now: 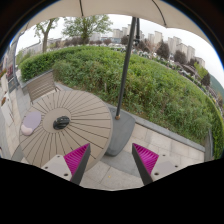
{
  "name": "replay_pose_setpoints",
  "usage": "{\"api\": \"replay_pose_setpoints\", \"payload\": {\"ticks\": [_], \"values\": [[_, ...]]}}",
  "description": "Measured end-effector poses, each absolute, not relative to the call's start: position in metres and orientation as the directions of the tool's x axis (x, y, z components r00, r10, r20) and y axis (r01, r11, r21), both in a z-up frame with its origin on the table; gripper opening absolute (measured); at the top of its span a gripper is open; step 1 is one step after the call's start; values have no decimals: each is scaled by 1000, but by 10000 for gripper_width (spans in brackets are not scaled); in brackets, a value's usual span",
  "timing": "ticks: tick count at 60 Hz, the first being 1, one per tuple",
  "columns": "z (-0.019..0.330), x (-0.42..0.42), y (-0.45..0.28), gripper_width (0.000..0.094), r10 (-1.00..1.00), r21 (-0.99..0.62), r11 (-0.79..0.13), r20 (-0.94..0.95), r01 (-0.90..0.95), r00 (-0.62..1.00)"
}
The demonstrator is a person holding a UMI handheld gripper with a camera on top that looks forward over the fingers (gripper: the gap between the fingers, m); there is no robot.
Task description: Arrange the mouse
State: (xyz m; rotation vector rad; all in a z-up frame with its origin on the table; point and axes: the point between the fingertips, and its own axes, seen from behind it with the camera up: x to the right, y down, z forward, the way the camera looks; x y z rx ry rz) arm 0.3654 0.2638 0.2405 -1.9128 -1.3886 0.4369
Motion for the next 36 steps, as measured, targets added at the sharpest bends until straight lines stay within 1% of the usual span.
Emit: {"api": "replay_pose_setpoints", "payload": {"ticks": [7, 16, 26, 36], "values": [[235, 362, 257, 856, 933, -710, -146, 133, 689, 334], [213, 348, 222, 854, 947, -698, -119, 133, 706, 291], [199, 325, 178, 854, 967, -686, -85, 119, 723, 227], [186, 290, 118, 855, 982, -686, -48, 100, 726, 159]]}}
